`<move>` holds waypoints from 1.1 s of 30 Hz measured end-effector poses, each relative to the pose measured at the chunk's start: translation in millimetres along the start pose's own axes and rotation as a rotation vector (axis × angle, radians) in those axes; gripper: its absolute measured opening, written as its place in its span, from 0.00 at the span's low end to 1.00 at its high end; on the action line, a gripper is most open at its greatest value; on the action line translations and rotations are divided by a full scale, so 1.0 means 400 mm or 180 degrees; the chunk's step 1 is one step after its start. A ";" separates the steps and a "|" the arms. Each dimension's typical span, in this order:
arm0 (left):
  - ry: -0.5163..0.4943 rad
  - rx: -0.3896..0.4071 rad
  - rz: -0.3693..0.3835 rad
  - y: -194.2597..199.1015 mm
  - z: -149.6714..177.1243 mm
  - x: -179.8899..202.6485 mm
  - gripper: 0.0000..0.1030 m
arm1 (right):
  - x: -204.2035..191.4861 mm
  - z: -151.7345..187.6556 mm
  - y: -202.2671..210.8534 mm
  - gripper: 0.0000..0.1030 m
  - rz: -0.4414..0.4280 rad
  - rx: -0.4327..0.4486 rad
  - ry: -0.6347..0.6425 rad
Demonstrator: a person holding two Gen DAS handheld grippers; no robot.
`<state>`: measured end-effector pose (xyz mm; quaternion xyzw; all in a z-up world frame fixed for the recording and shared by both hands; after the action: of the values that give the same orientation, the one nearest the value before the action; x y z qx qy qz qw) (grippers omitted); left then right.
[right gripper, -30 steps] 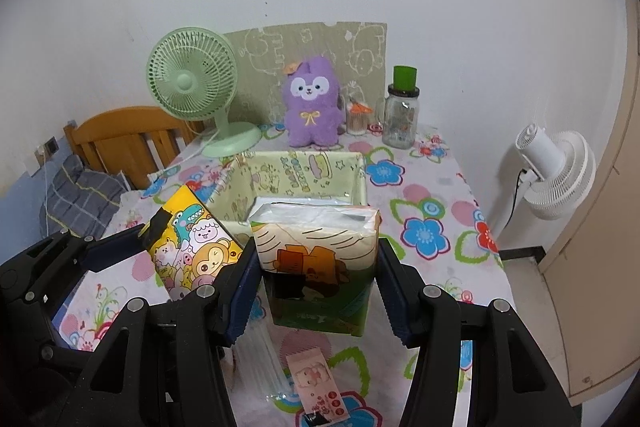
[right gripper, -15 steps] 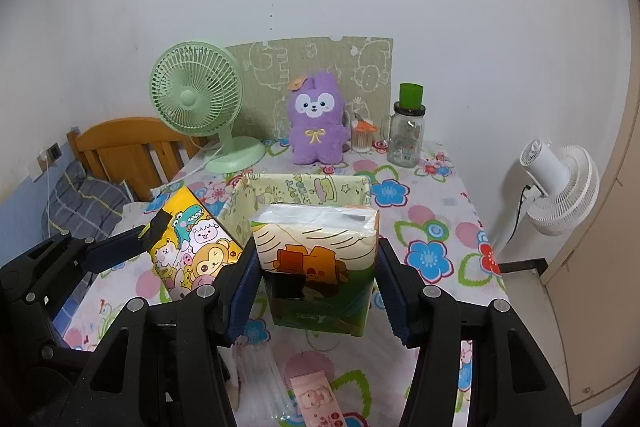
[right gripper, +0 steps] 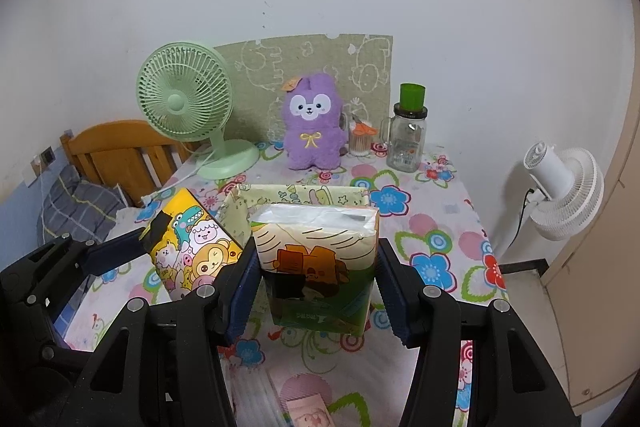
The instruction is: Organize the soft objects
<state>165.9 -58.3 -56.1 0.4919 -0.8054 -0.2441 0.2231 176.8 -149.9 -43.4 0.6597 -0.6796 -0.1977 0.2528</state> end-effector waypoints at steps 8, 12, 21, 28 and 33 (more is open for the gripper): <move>0.0039 -0.0044 0.0005 -0.036 -0.016 -0.026 0.75 | -0.007 -0.015 -0.047 0.57 -0.0009 -0.0054 -0.0017; 0.0048 -0.0072 -0.0008 -0.051 -0.022 -0.044 0.75 | -0.014 -0.024 -0.069 0.57 -0.0023 -0.0072 -0.0014; 0.0096 -0.0176 0.0005 -0.111 -0.033 -0.079 0.75 | -0.025 -0.035 -0.142 0.57 -0.0070 -0.0199 -0.0041; 0.0215 -0.0265 0.0055 -0.167 -0.037 -0.106 0.75 | -0.023 -0.039 -0.202 0.57 -0.0067 -0.0308 -0.0060; 0.0257 -0.0313 0.0028 -0.203 -0.035 -0.119 0.75 | -0.022 -0.036 -0.247 0.57 -0.0115 -0.0413 -0.0082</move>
<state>249.5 -50.2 -100.6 0.4863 -0.7849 -0.2623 0.2804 264.0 -145.3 -92.1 0.6514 -0.6566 -0.2543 0.2826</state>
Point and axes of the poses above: each gripper's, at about its wrist camera, not at the fingertips, and y roughly against the way its jaws point, x to its right, z to its underside, the point moved 7 cm from there along -y, roughly the way its jaws point, and after that the axes turned 12 degrees about z, right-handed, at the moved point
